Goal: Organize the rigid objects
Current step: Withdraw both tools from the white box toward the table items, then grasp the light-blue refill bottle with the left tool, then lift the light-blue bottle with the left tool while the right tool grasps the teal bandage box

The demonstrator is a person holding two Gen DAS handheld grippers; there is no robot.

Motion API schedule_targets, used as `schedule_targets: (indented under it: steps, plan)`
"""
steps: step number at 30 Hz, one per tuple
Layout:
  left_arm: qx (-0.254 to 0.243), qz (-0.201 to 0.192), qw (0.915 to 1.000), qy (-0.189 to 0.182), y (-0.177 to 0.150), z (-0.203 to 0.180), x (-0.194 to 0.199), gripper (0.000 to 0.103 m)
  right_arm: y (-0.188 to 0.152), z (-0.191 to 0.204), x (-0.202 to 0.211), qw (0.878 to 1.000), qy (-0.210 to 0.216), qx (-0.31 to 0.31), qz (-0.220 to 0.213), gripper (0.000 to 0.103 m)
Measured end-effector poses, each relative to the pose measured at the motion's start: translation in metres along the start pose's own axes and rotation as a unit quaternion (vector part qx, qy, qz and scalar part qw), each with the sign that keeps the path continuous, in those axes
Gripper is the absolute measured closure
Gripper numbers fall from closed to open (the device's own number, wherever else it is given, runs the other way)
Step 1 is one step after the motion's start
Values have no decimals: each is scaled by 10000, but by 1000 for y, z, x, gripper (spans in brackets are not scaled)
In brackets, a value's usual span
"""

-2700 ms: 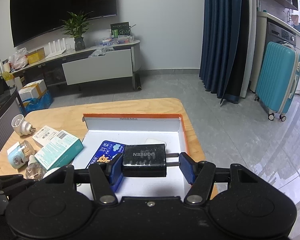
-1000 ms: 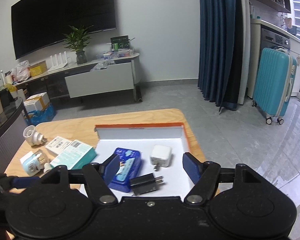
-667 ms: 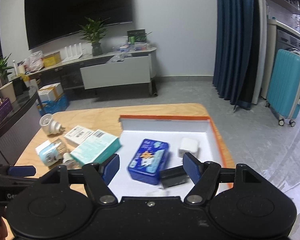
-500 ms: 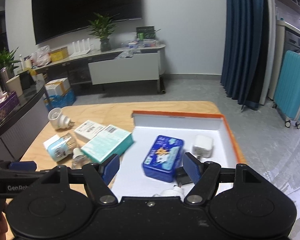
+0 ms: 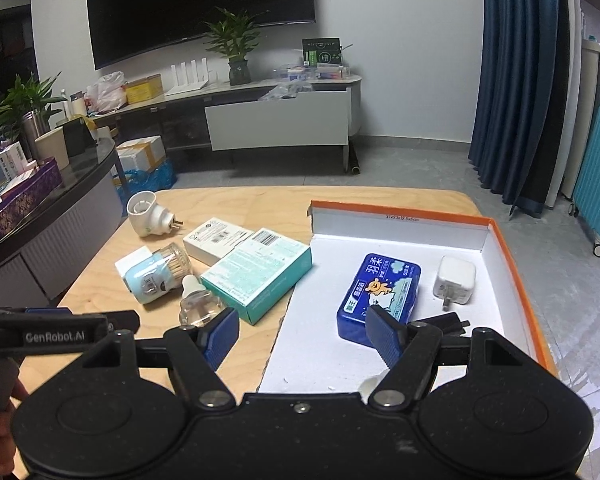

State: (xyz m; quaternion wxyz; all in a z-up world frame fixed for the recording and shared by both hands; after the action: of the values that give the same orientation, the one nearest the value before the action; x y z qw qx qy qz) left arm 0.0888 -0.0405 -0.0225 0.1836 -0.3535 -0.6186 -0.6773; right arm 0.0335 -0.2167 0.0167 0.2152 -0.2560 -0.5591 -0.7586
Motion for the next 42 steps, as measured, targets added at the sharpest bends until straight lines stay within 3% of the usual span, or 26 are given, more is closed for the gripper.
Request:
schedule_targets:
  steps: [5, 14, 22, 25, 30, 33, 35, 39, 42]
  plan:
    - [-143, -53, 9998, 154, 7, 9, -14, 6, -1, 0, -4, 10000, 24, 11, 59, 20]
    - [-1127, -338, 9930, 126, 33, 15, -48, 7, -1, -1, -9, 10000, 27, -20, 92, 20]
    - [-2268, -242, 9732, -300, 40, 4, -78, 30, 1, -6, -15, 9999, -36, -95, 92, 20]
    - [-2619, -271, 9643, -298, 37, 0, -85, 37, 2, -7, -20, 9998, -64, -133, 114, 20]
    - [-2782, -366, 9596, -222, 43, -2, -94, 41, 3, -6, -26, 9997, -77, -160, 146, 20]
    - [-3016, -240, 9527, -289, 36, -11, -97, 55, 4, -3, -28, 9997, -60, -147, 160, 20]
    - [-2866, -337, 9569, -324, 29, -11, -95, 55, 4, -1, -30, 9997, -54, -136, 173, 20]
    - [-1925, -249, 9796, -522, 28, 6, -89, 55, 7, 3, -38, 9994, 6, -182, 282, 20]
    - [-1529, -255, 9861, -592, 23, 13, -77, 55, 11, 8, -47, 9988, 106, -272, 394, 19]
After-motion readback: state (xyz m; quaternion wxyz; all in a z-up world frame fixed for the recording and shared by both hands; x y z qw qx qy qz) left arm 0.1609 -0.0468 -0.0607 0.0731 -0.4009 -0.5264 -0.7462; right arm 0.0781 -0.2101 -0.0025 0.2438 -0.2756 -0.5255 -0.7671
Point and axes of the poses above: each gripper's, at about its wrist camera, not at the fingertips, and x roughly against the way its jaws point, z to its left, y to its top, the point moved 1 cm from there along -x, roughly the way its jaws point, and after that the axes turned 11 degrees about -x, right-handed, at the moved point
